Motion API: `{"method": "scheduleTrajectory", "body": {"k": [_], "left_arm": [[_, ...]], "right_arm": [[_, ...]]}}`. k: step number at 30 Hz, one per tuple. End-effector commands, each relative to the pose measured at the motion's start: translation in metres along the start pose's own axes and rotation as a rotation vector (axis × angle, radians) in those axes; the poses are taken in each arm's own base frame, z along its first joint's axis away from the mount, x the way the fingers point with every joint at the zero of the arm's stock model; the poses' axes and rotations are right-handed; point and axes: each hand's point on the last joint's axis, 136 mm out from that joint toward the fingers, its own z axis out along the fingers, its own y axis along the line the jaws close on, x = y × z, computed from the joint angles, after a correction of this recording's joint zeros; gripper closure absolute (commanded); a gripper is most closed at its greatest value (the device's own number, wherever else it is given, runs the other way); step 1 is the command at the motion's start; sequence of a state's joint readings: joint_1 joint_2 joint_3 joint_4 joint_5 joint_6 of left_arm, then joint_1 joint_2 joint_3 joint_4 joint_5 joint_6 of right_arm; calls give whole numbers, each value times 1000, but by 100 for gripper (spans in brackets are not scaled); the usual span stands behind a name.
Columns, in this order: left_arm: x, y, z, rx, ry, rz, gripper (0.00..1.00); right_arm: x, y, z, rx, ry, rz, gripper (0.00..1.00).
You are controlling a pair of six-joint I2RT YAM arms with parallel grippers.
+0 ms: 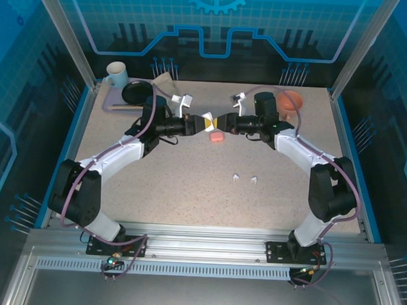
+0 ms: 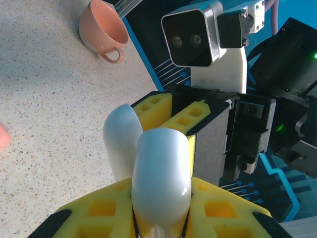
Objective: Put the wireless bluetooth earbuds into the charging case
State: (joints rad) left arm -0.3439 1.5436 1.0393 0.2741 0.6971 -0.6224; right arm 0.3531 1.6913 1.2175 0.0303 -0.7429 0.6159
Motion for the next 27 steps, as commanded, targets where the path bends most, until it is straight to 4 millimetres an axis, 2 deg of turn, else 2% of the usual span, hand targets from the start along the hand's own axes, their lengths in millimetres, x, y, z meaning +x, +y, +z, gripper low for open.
{"method": "scheduleTrajectory", "body": {"k": [1, 11, 15, 22, 27], "left_arm": [[-7, -17, 0, 55, -1, 47, 100], [-10, -22, 0, 73, -6, 56, 100], [-12, -26, -2, 84, -15, 62, 100], [-18, -32, -3, 95, -33, 71, 100], [-18, -30, -1, 94, -31, 66, 100]], "right_arm": [[-7, 7, 3, -18, -3, -21, 77], [-3, 15, 4, -99, 17, 0, 76], [1, 11, 3, -113, 31, 20, 78], [2, 8, -2, -111, 23, 31, 95], [-5, 8, -7, -111, 3, 37, 100]]}}
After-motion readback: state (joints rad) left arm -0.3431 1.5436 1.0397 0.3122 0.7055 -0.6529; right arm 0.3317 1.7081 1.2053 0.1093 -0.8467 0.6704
